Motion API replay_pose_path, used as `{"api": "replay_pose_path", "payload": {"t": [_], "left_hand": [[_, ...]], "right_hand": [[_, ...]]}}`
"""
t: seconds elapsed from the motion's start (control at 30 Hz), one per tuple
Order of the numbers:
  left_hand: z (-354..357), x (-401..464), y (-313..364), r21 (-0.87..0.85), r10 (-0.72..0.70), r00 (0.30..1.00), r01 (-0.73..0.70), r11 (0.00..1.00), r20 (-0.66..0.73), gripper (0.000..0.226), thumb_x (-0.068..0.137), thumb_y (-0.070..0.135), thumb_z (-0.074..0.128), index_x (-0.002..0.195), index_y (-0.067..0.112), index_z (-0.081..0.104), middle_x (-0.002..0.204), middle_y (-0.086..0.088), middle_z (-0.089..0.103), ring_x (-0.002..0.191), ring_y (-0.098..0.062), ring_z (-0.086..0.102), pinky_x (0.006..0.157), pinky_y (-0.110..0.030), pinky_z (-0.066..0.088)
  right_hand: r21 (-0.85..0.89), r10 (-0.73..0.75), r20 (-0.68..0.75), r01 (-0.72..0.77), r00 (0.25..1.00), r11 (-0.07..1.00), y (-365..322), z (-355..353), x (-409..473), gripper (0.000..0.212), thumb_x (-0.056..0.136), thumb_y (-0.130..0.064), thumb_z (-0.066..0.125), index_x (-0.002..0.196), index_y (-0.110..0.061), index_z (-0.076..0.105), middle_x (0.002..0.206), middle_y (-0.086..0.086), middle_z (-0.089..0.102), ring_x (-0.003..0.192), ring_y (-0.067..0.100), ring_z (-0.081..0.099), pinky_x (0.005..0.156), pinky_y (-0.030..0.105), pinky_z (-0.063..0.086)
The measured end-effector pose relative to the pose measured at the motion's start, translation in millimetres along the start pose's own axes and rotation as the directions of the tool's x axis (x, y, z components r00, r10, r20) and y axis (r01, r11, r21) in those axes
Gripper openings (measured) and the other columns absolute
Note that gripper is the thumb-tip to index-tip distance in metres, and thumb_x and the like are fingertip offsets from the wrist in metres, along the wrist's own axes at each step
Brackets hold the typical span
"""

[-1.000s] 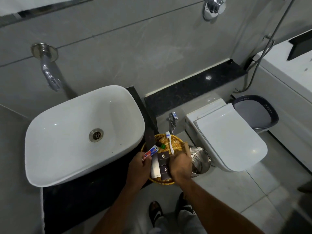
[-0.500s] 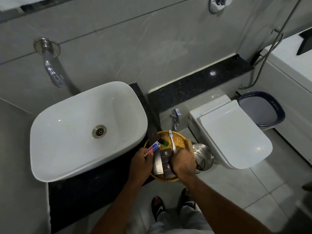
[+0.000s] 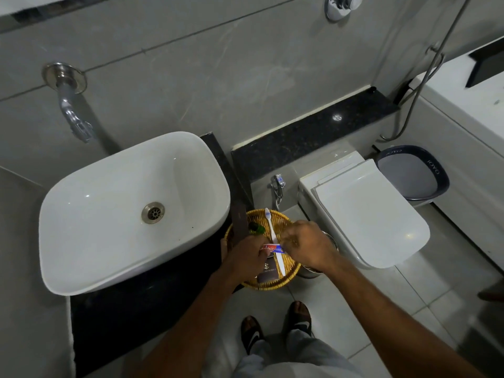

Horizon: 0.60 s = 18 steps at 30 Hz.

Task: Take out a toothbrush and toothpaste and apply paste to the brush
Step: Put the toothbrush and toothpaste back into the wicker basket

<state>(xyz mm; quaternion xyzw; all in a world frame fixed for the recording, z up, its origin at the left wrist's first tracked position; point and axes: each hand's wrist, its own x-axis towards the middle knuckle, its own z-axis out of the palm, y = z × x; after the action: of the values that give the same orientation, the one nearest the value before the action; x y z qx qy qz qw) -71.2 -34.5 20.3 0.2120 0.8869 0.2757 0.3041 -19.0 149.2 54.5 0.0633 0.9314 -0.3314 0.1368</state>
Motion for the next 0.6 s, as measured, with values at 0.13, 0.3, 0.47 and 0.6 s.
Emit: {"api": "replay_pose_path", "payload": {"t": [0.13,0.3,0.47,0.6], "left_hand": [[0,10,7,0.146,0.091,0.993,-0.101,0.984,0.073,0.022,0.095,0.027,0.046,0.112,0.019,0.056,0.115,-0.005,0.062,0.099,-0.013,0.056,0.077,-0.022,0.040],[0,6,8,0.242,0.000,0.966,0.066,0.968,-0.260,0.031,0.091,0.035,0.048,0.122,0.026,0.048,0.124,0.000,0.055,0.112,-0.019,0.055,0.093,-0.043,0.045],[-10,11,10,0.374,-0.017,0.922,0.173,0.911,-0.386,0.026,0.092,0.033,0.054,0.113,0.017,0.055,0.112,-0.008,0.057,0.089,-0.018,0.061,0.071,-0.029,0.050],[-19,29,13,0.552,0.023,0.962,0.137,0.823,-0.273,0.026,0.089,0.034,0.061,0.109,0.018,0.056,0.111,-0.008,0.053,0.078,-0.017,0.059,0.066,-0.028,0.044]], "right_hand": [[-0.180,0.088,-0.014,-0.089,0.996,0.980,2,8,-6,0.010,0.081,-0.038,0.069,0.085,-0.031,0.075,0.121,-0.003,0.060,0.116,0.021,0.045,0.098,0.043,0.041],[-0.138,0.255,-0.300,-0.306,0.919,0.942,-1,35,-22,0.017,0.070,-0.041,0.081,0.085,-0.036,0.078,0.133,0.006,0.047,0.122,0.029,0.032,0.099,0.044,0.033],[0.019,0.500,-0.431,-0.546,0.751,0.837,-7,71,-24,0.024,0.074,-0.039,0.080,0.087,-0.019,0.079,0.135,0.020,0.046,0.122,0.041,0.032,0.101,0.059,0.035],[-0.063,0.554,-0.396,-0.623,0.732,0.779,-10,87,-17,0.029,0.071,-0.047,0.079,0.085,-0.022,0.078,0.141,0.016,0.038,0.127,0.040,0.031,0.103,0.056,0.033]]}}
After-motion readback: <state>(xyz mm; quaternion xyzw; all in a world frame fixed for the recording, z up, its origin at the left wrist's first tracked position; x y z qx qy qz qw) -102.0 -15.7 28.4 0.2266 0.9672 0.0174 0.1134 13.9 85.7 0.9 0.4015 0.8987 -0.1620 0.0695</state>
